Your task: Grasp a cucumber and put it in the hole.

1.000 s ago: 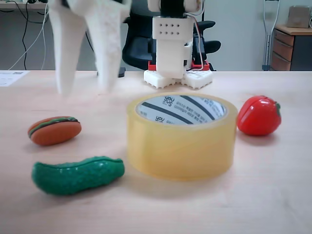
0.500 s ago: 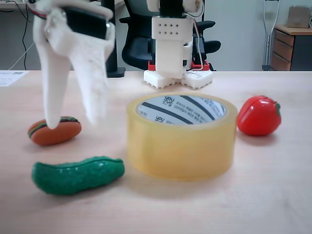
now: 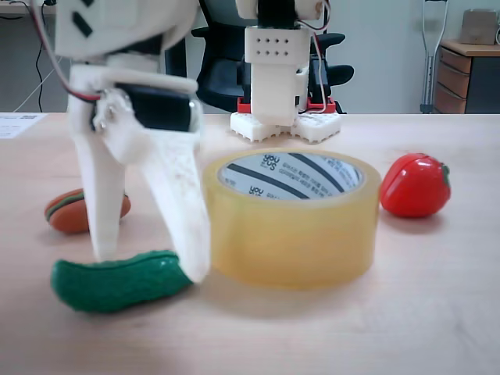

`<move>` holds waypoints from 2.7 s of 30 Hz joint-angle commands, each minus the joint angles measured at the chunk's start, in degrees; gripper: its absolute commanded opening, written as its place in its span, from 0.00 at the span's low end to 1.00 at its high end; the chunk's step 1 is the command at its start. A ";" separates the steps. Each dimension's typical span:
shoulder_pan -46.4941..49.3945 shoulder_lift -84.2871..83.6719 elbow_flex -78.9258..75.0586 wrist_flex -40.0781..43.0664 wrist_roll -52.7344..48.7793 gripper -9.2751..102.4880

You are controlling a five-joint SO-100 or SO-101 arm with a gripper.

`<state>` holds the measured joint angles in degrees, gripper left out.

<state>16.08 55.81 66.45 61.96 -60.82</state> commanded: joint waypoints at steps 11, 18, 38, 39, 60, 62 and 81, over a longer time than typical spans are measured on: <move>-0.35 -3.25 -8.88 -0.70 -3.78 0.39; -0.35 -4.04 -8.88 -0.26 -3.78 0.33; -0.53 -7.21 -10.02 -0.18 -3.87 0.23; -0.53 -7.29 -10.02 -0.18 -3.87 0.23; -0.53 -4.75 -10.02 -0.09 -3.87 0.17; -0.53 -3.08 -10.02 0.09 -3.87 0.17; -0.35 13.27 -10.11 6.59 -3.43 0.18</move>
<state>15.82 59.41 57.66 67.06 -64.25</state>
